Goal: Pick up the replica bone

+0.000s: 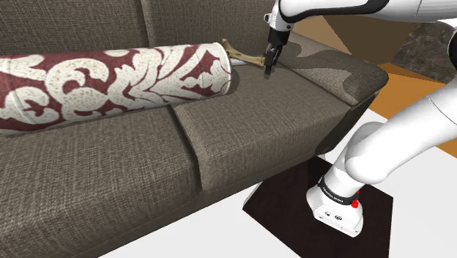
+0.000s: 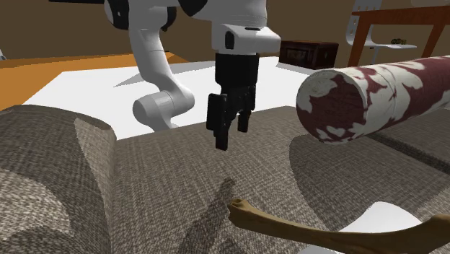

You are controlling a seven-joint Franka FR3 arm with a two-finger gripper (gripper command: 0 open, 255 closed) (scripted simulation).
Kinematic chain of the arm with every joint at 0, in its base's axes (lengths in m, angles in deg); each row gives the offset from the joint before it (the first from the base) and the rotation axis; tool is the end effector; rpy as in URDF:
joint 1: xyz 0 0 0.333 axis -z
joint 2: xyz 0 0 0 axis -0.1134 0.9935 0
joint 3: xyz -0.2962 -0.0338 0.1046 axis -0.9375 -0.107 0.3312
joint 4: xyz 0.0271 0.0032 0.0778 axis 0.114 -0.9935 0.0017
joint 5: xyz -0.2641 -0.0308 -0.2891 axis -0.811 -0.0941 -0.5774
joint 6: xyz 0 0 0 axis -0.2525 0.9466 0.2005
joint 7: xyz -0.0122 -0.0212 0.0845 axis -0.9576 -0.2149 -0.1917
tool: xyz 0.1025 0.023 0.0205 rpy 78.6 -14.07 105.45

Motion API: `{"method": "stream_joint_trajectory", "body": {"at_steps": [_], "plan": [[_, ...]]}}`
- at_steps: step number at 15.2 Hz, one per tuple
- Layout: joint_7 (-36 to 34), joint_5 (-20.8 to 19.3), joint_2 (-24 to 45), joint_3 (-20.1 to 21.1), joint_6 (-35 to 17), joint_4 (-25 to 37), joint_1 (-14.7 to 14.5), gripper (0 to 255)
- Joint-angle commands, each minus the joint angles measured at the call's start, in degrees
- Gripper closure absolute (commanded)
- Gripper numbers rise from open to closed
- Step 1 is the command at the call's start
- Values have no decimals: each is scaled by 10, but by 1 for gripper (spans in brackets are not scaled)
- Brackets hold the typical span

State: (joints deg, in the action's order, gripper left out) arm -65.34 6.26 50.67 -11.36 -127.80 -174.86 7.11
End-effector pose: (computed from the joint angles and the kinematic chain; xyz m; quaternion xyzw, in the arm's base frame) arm 0.4425 -0.1156 0.5649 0.9932 0.1086 0.0099 0.0401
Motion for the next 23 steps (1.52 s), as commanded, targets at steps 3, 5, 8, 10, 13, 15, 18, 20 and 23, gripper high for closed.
{"method": "stream_joint_trajectory", "body": {"at_steps": [3,5,8,10,13,15,18,20,23], "plan": [[54,13,77,-23,-33,68,-1,0],[81,24,115,-33,-43,106,-1,0],[122,45,175,-45,-53,171,3,0],[149,62,216,-51,-55,219,7,0],[188,91,281,-56,-52,300,18,0],[196,97,295,-56,-58,312,21,0],[196,96,294,-55,-81,286,21,0],[196,96,293,-55,-97,271,20,0],[196,96,294,-55,-109,259,20,0]]}}
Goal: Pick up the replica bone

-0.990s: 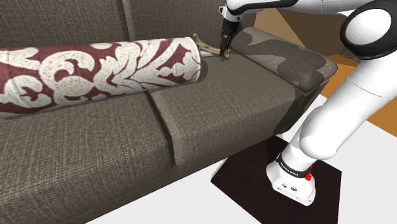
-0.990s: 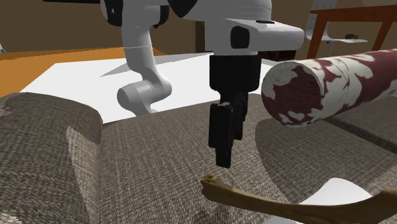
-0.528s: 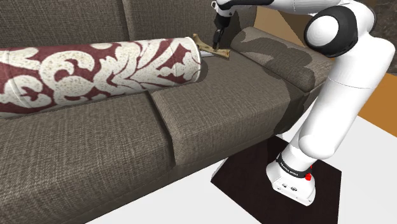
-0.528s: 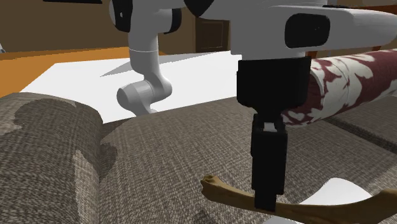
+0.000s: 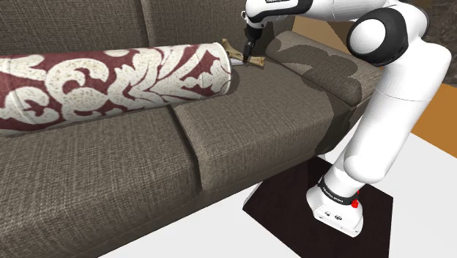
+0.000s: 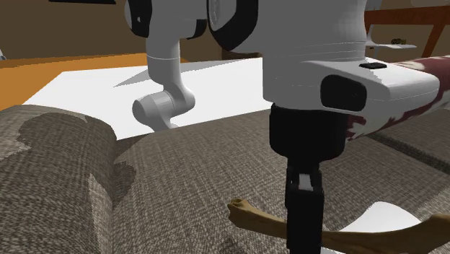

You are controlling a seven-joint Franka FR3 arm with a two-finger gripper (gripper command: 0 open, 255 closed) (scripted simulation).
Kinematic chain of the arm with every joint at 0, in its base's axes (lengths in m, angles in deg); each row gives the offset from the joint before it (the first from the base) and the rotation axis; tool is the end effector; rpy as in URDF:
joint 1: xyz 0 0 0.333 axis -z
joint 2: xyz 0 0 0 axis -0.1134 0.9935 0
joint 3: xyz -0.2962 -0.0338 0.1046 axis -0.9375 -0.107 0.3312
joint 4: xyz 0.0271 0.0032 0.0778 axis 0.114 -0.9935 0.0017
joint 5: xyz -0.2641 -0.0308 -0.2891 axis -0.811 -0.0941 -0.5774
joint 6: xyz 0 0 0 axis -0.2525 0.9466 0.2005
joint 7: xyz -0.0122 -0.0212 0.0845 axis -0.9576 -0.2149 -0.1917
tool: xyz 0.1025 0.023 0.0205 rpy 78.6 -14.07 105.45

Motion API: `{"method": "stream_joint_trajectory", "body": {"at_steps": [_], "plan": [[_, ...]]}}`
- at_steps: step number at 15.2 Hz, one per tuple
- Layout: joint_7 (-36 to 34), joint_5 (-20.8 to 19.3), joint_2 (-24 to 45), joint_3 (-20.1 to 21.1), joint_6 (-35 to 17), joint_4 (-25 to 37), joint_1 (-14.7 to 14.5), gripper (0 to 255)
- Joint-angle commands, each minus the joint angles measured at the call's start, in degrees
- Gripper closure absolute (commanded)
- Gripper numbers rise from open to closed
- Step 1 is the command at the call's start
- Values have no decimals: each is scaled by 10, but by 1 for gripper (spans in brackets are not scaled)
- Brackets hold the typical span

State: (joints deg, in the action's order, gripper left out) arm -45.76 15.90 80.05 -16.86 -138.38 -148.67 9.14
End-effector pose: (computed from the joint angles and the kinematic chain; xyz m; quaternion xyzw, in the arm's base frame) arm 0.5983 -0.1961 0.5363 0.9770 0.1923 0.0736 0.0554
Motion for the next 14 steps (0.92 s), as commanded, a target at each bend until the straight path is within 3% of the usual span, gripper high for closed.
{"method": "stream_joint_trajectory", "body": {"at_steps": [1,10,14], "plan": [[0,0,-1,0,-4,-4,0,255],[0,0,0,0,-3,-3,0,255],[0,0,0,0,28,28,1,255]]}}
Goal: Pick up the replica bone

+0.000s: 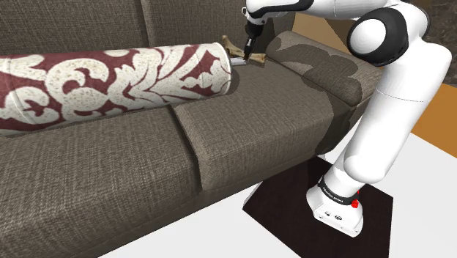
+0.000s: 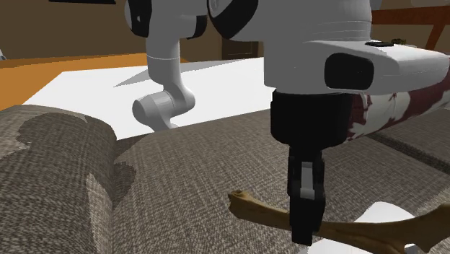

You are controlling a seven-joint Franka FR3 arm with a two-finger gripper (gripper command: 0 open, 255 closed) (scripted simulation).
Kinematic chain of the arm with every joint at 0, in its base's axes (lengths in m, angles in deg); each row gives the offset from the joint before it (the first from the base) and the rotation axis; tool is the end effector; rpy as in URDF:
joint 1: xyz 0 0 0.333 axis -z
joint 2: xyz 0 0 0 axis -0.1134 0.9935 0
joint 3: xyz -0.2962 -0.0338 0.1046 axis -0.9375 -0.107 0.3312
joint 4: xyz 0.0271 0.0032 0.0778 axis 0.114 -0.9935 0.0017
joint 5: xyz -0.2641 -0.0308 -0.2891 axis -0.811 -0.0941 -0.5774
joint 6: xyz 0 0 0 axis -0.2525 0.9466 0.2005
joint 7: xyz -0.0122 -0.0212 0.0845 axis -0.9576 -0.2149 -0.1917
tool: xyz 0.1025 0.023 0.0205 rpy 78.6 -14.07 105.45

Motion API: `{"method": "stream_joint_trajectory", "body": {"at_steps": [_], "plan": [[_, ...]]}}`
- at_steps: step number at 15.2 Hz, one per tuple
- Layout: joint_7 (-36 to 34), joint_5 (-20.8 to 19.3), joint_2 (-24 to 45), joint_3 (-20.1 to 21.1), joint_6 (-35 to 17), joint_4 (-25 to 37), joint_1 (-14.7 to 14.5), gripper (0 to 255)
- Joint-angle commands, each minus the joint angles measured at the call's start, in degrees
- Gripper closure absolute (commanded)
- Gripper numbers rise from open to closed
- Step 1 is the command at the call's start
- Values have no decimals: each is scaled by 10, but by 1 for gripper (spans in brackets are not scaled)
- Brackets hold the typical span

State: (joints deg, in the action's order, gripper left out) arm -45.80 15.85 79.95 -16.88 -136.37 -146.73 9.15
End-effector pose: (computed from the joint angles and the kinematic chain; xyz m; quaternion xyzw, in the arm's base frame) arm 0.5979 -0.1957 0.5505 0.9770 0.1922 0.0738 0.0555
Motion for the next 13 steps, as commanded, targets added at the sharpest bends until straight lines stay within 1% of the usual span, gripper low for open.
{"method": "stream_joint_trajectory", "body": {"at_steps": [1,11,13], "plan": [[1,1,1,0,16,17,1,255],[4,5,14,-2,98,112,5,255],[4,5,15,-2,99,113,5,255]]}}
